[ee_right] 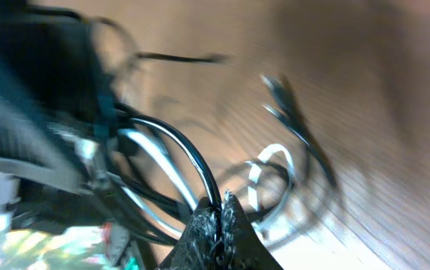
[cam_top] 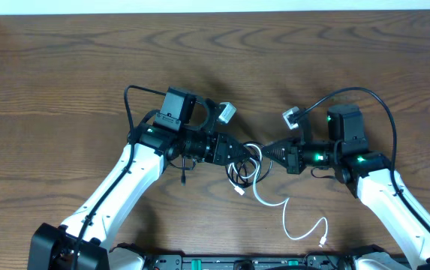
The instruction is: Untangle cables
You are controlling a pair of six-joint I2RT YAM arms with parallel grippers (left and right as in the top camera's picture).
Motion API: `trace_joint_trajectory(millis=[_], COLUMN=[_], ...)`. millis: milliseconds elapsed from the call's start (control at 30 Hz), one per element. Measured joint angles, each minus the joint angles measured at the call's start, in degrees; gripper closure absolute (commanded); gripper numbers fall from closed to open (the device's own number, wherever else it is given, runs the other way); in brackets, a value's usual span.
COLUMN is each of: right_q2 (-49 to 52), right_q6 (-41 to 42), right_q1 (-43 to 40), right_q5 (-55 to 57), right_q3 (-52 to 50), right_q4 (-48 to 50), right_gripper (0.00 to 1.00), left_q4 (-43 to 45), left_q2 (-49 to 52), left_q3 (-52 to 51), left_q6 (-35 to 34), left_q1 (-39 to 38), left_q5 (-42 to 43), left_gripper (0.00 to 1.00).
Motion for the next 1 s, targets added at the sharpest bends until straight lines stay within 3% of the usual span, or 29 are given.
trace_joint_trajectory(millis=[233,700,1000], right_q2=[0.00,0.00,0.00], right_q6=[3.13,19.91,28.06], right_q1=[0.00,-0.55,-9.09], right_q5=[17.00,52.52,65.61], right_q3=[-0.02,-0.02,-0.02], right_q4=[-7.65,-23.32,-28.13], right_gripper=[0.99,0.99,0.99], left_q4=[-2.75,-3.93,-4.31], left_q2=[0.00,0.00,0.00], left_q3=[0.00,0.00,0.00], left_q6=[0.11,0.04,-1.36], left_q1=[0.00,-0.02,0.94], left_q5=[-4.83,-11.41,-18.08], left_gripper=[0.92,0.92,0.92])
